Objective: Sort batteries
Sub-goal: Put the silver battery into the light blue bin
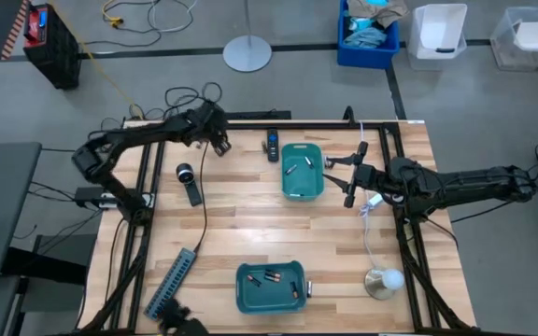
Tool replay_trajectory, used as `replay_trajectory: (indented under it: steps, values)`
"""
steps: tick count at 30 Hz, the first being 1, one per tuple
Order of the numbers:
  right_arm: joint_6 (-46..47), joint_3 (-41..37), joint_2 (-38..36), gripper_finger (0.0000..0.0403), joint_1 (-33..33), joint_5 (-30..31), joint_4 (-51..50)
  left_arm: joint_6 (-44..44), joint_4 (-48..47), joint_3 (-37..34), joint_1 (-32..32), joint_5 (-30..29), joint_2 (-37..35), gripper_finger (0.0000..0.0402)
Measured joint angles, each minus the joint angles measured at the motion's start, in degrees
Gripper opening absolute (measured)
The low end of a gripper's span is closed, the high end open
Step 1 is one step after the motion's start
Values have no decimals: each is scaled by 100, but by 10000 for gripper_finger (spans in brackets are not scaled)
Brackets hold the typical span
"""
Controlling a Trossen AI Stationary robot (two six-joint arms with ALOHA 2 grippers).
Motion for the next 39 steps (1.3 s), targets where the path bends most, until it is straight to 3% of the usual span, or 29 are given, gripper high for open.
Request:
replay_trajectory:
  steps: [2, 6, 13, 20, 39]
  values:
    - [0, 0, -1, 221, 0, 0, -2, -360, -283, 11, 244, -371, -179, 179]
    - [0, 0, 0, 221, 0, 0, -24, -812, -904, -9, 1049, -471, -188, 178]
    - [-25, 0, -2, 221, 2, 0, -24, -683, -980, -190, 2045, 284, -3, 178]
    - [-28, 0, -1, 221, 4, 2, -17, -531, -1063, -284, 2057, 463, 121, 178]
    - [-35, 0, -1, 221, 4, 2, -10, -1206, -1267, -287, 1994, -29, 317, 179]
